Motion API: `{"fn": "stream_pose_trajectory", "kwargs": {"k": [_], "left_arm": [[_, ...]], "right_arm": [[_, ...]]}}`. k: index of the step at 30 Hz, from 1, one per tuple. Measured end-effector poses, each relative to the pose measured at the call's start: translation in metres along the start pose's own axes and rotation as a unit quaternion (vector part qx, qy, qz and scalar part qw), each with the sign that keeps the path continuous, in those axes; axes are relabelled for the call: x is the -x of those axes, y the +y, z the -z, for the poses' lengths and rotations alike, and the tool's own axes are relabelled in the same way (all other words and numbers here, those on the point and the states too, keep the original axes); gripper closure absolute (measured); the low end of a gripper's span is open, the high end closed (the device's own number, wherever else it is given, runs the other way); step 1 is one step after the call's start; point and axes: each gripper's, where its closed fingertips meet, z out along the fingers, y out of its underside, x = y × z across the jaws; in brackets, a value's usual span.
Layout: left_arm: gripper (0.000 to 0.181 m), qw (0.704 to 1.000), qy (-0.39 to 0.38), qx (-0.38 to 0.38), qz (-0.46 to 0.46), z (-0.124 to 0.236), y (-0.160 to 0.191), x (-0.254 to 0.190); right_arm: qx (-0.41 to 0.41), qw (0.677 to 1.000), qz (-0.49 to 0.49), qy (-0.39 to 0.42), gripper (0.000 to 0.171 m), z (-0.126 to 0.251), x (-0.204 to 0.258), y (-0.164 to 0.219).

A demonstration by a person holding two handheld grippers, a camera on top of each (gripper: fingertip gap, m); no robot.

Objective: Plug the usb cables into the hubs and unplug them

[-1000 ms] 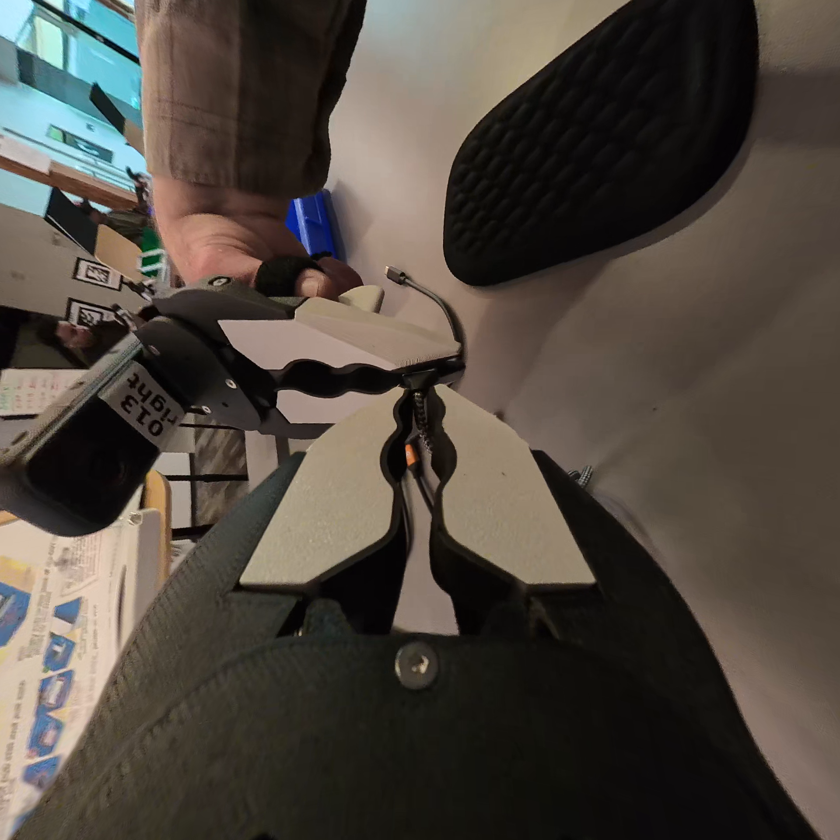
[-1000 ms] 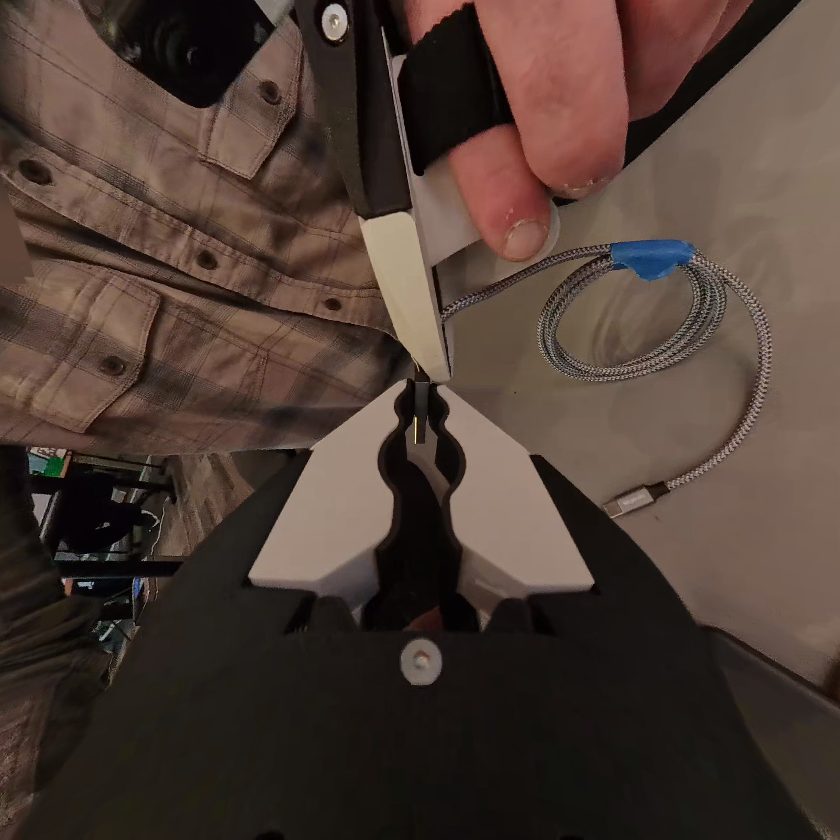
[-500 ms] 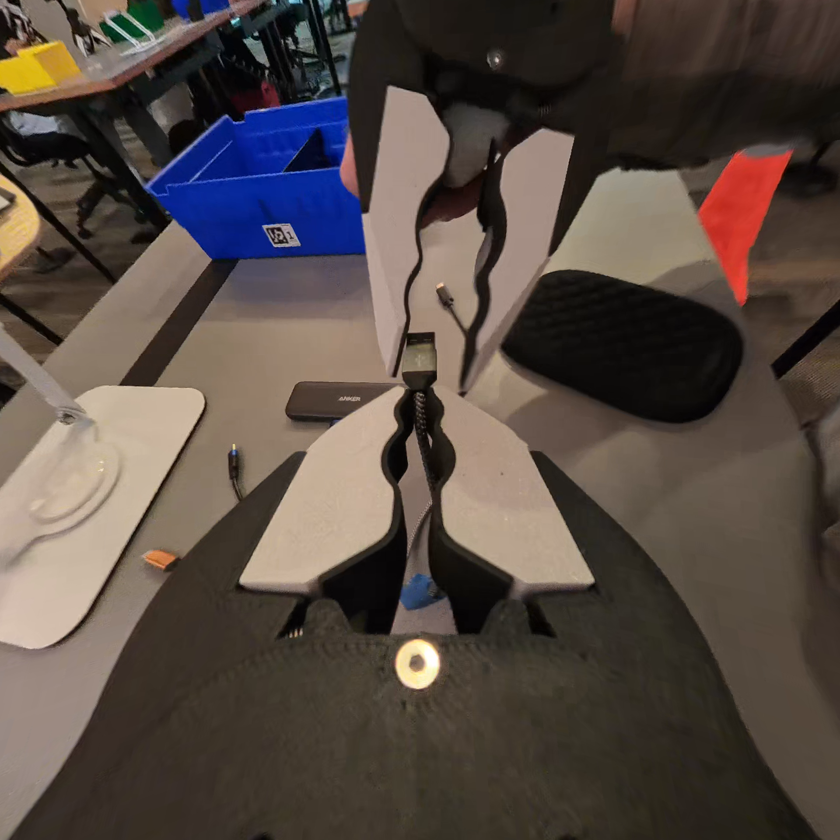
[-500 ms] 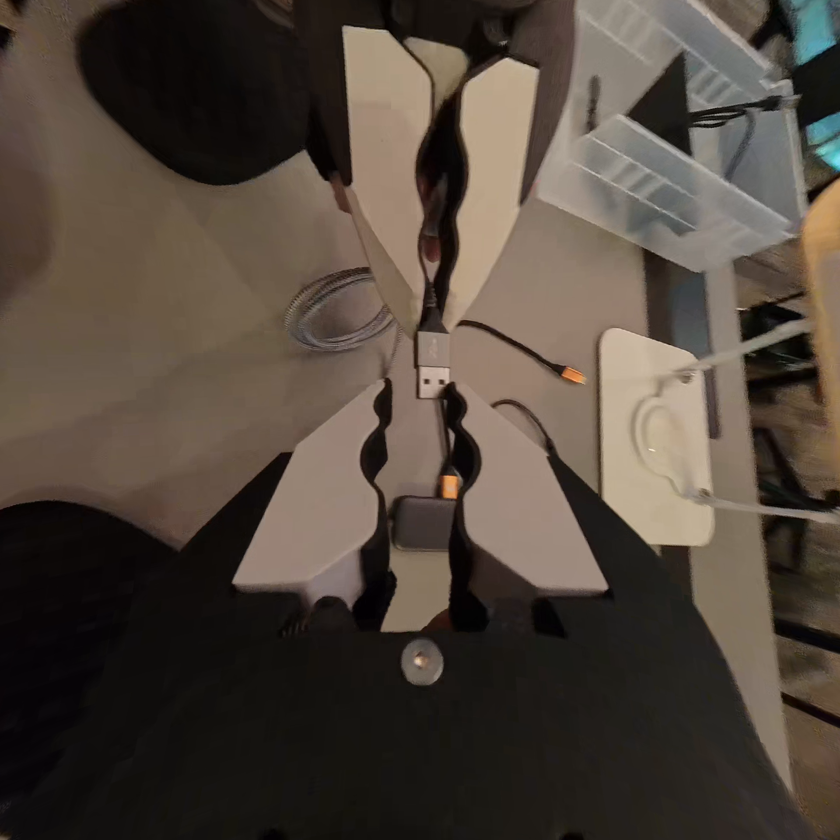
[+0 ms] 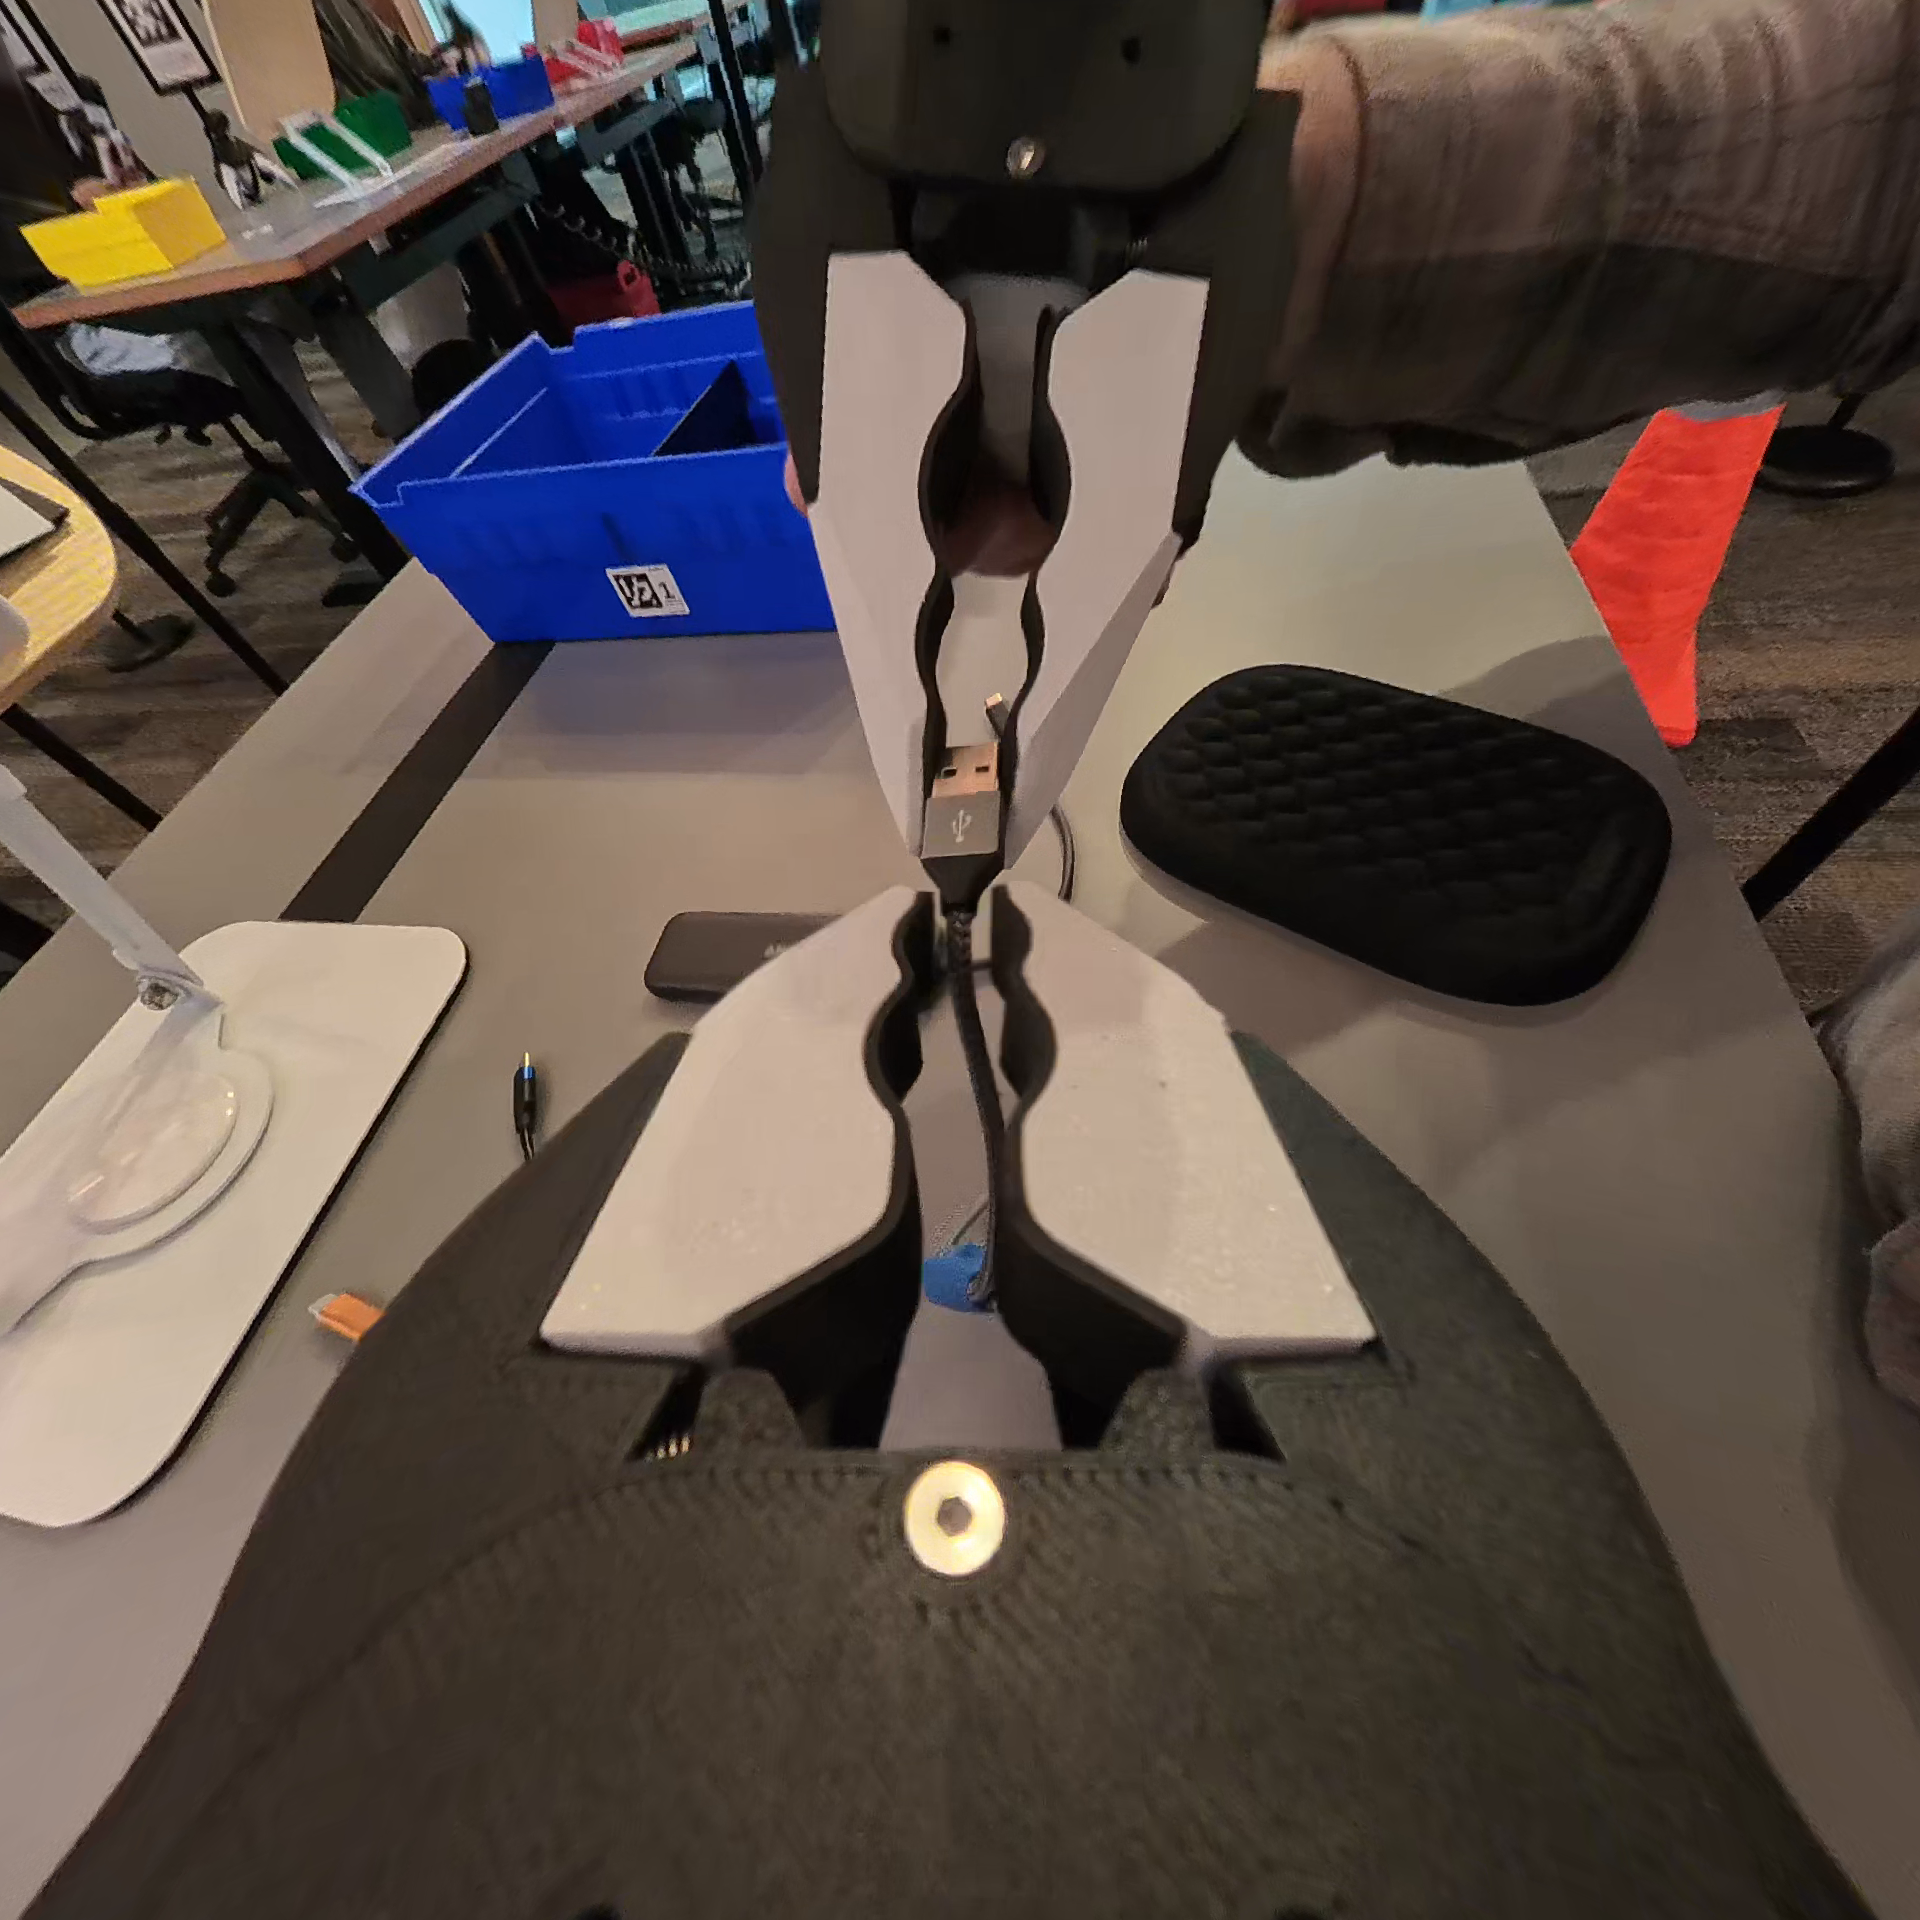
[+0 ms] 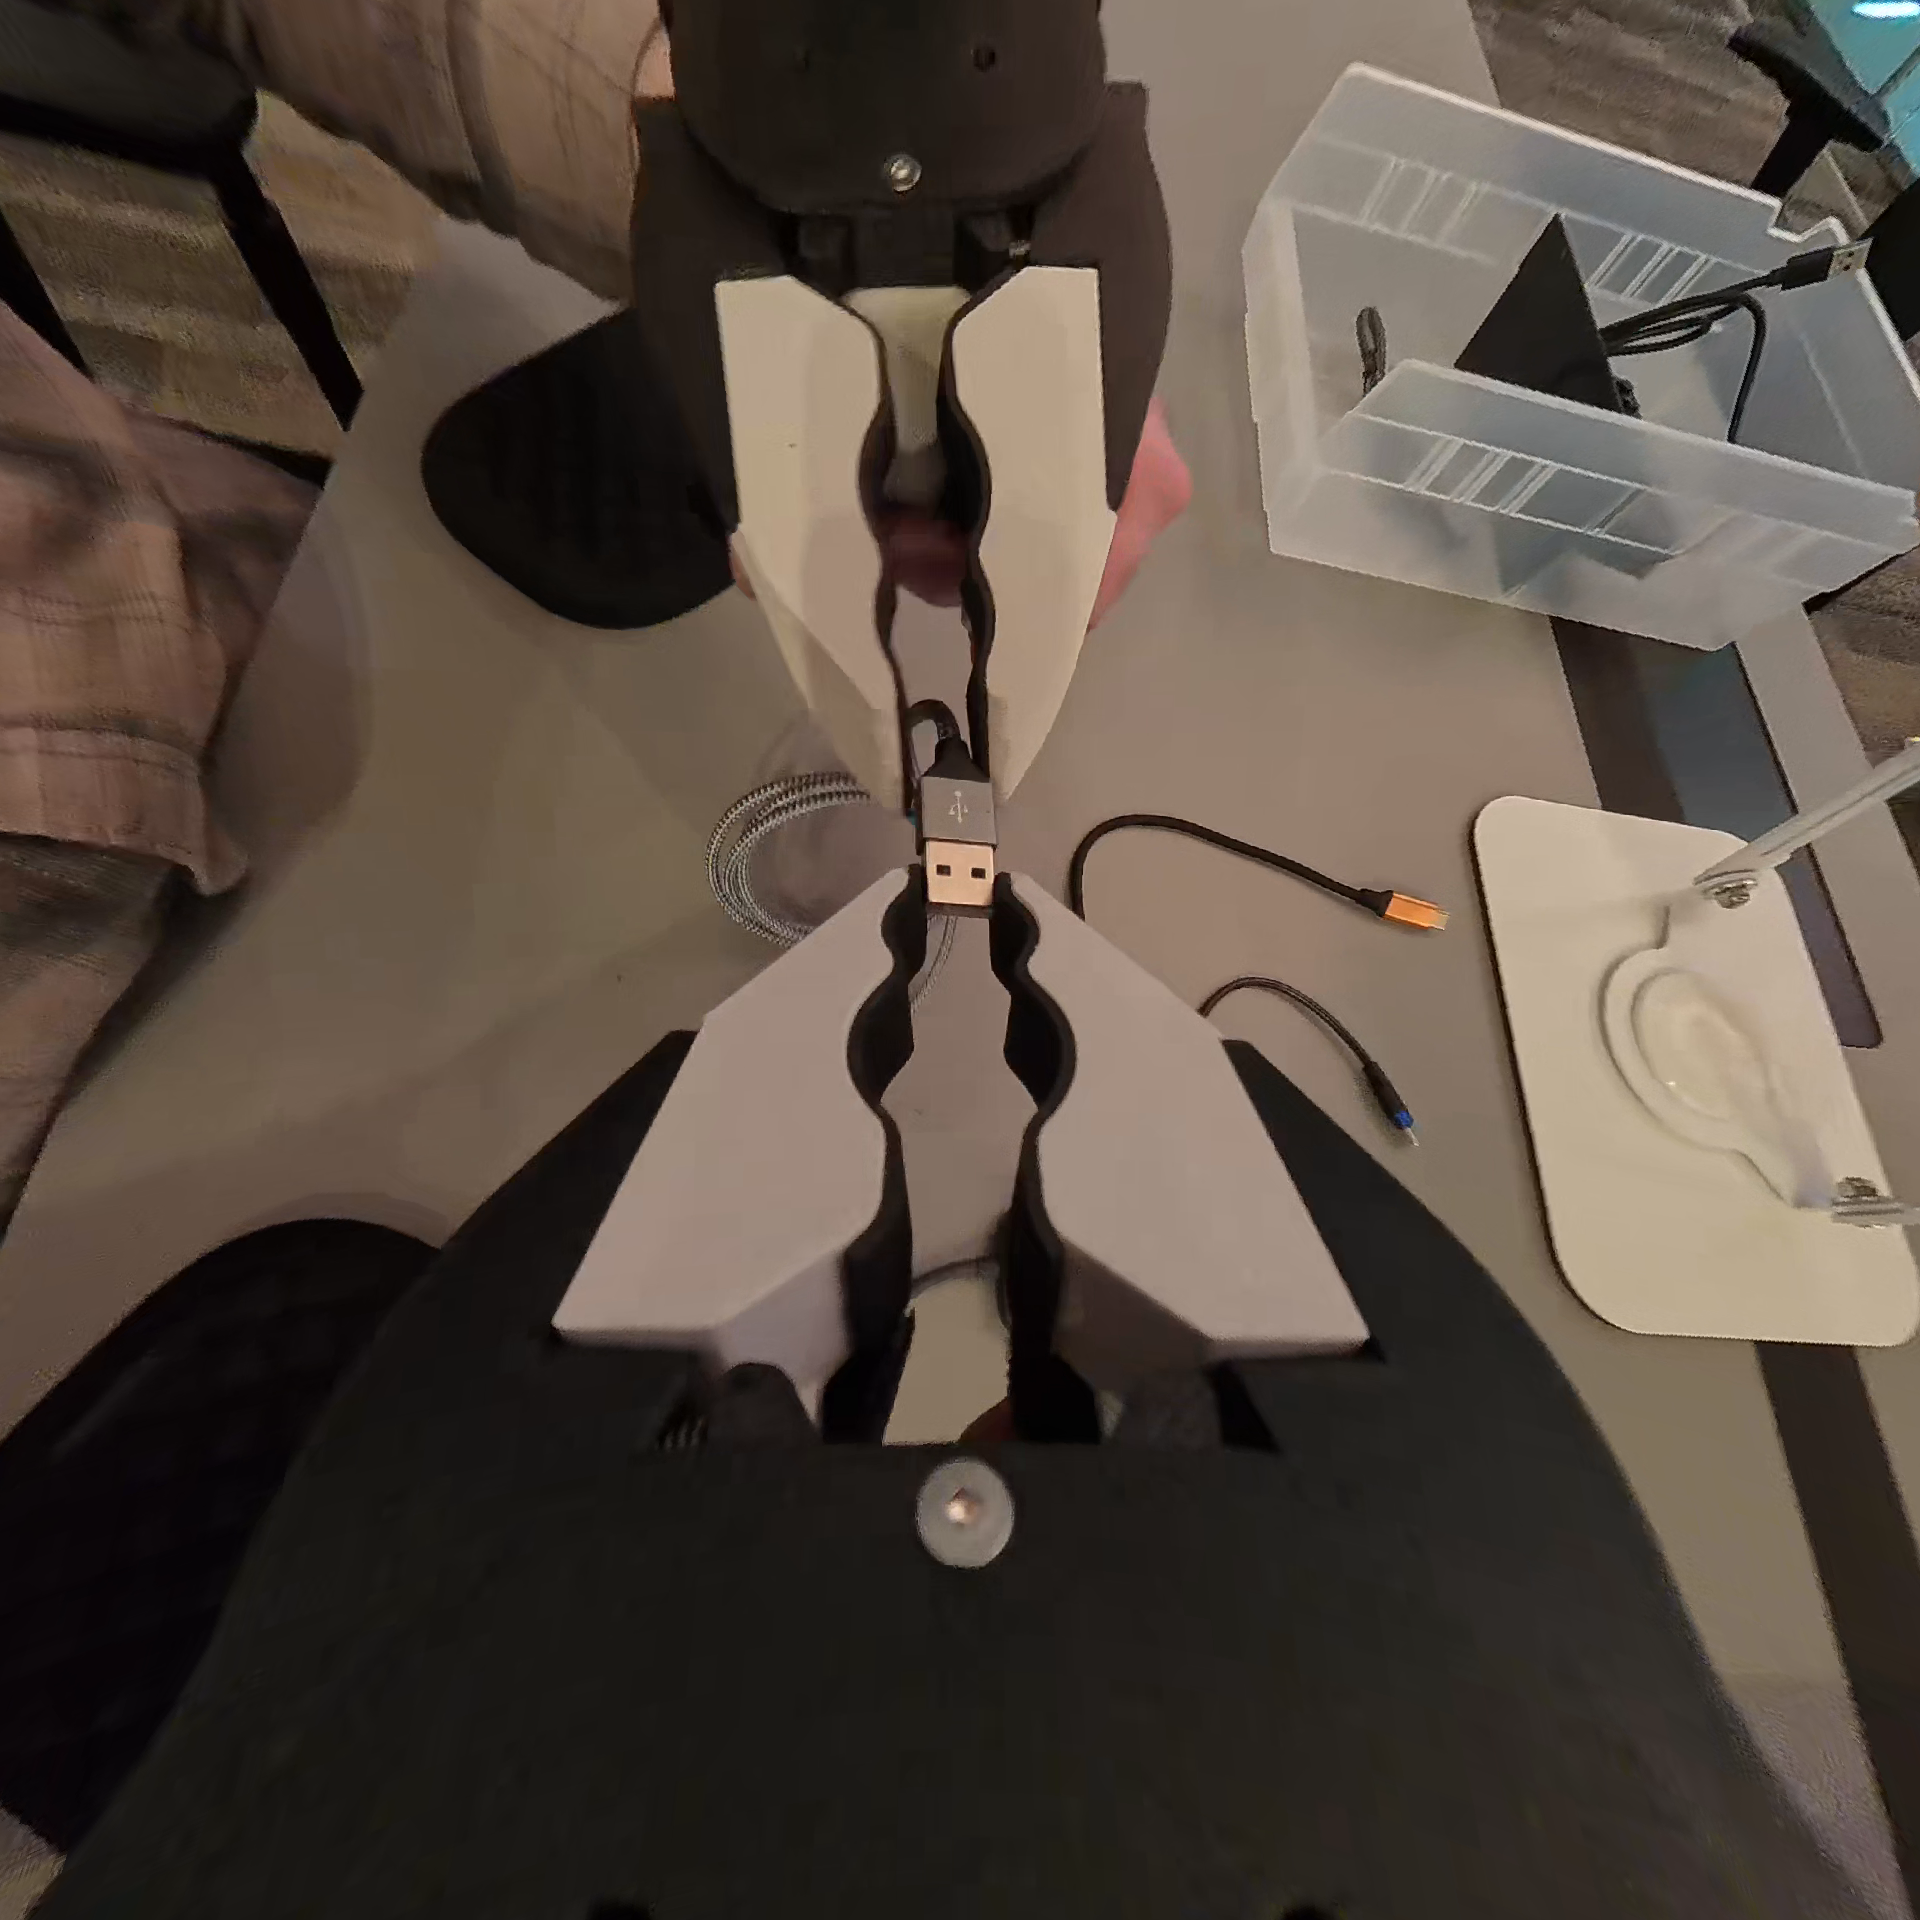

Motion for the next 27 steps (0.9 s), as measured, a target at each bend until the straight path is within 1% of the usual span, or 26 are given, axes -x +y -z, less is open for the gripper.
{"fn": "stream_pose_trajectory", "kwargs": {"k": [4, 7, 10, 12, 14, 16, 22, 27], "left_arm": [[0.157, 0.999, 0.0, -0.033, -0.006, -0.002, -0.006, -0.001], [0.159, 0.997, -0.01, -0.083, -0.001, 0.0, -0.016, 0.002], [0.16, 0.994, -0.018, -0.109, 0.01, 0.001, -0.02, 0.006], [0.163, 0.989, -0.004, -0.143, 0.045, 0.003, -0.026, 0.008], [0.161, 0.984, 0.012, -0.159, 0.078, 0.003, -0.027, 0.009], [0.161, 0.979, 0.022, -0.181, 0.092, 0.003, -0.031, 0.008], [0.165, 0.973, 0.046, -0.205, 0.093, 0.002, -0.038, 0.002], [0.166, 0.974, 0.048, -0.204, 0.087, -0.002, -0.041, -0.001]], "right_arm": [[-0.052, 0.998, -0.033, -0.007, 0.161, 0.002, -0.001, -0.005], [-0.081, 0.996, -0.043, -0.005, 0.161, 0.004, -0.002, -0.007], [-0.113, 0.992, -0.049, 0.002, 0.161, 0.007, -0.003, -0.011], [-0.134, 0.99, -0.049, 0.011, 0.161, 0.01, -0.004, -0.013], [-0.149, 0.988, -0.046, 0.02, 0.161, 0.012, -0.005, -0.015], [-0.165, 0.985, -0.045, 0.023, 0.161, 0.014, -0.005, -0.018], [-0.184, 0.982, -0.039, 0.02, 0.161, 0.017, -0.002, -0.021], [-0.19, 0.981, -0.034, 0.021, 0.161, 0.019, 0.0, -0.021]]}}
